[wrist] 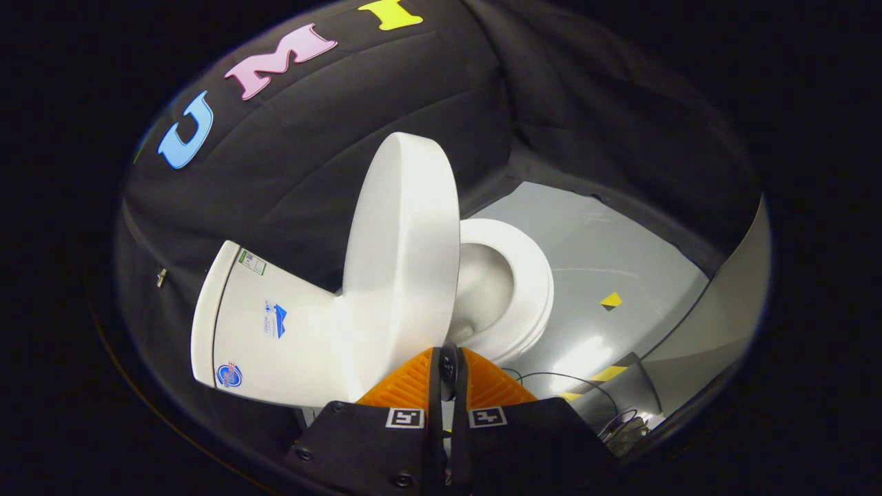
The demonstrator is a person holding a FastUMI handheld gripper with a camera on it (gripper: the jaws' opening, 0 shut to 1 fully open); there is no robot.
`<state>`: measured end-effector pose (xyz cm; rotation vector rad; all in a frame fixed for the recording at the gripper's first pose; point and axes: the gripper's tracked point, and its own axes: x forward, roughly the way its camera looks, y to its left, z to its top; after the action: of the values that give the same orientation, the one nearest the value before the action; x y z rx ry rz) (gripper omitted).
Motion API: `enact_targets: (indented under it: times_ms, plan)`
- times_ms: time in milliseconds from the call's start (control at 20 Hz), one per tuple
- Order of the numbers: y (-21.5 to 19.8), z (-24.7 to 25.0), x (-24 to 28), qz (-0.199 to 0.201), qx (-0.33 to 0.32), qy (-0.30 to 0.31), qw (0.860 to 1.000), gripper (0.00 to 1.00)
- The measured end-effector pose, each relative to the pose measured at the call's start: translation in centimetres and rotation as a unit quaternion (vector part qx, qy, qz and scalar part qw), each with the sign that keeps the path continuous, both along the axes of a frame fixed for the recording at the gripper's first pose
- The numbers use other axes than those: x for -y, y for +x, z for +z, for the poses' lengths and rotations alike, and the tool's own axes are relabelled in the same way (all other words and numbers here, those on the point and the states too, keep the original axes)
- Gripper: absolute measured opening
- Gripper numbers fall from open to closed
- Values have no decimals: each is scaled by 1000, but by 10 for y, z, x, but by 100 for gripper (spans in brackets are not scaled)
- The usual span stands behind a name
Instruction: Open the toilet lid.
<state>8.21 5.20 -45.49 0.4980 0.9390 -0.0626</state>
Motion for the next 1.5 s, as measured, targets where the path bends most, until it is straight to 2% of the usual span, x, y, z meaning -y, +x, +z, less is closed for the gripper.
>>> enact_targets:
  times_ms: [150, 600, 1000, 1500]
  plan:
    - [-1, 18, -12, -11, 15, -22, 1000, 8]
    - [-3, 68, -62, -14, 72, -92, 993, 6]
    - [-11, 113, -133, 20, 130, -155, 979, 6]
    - [-20, 138, -239, 100, 202, -217, 950, 6]
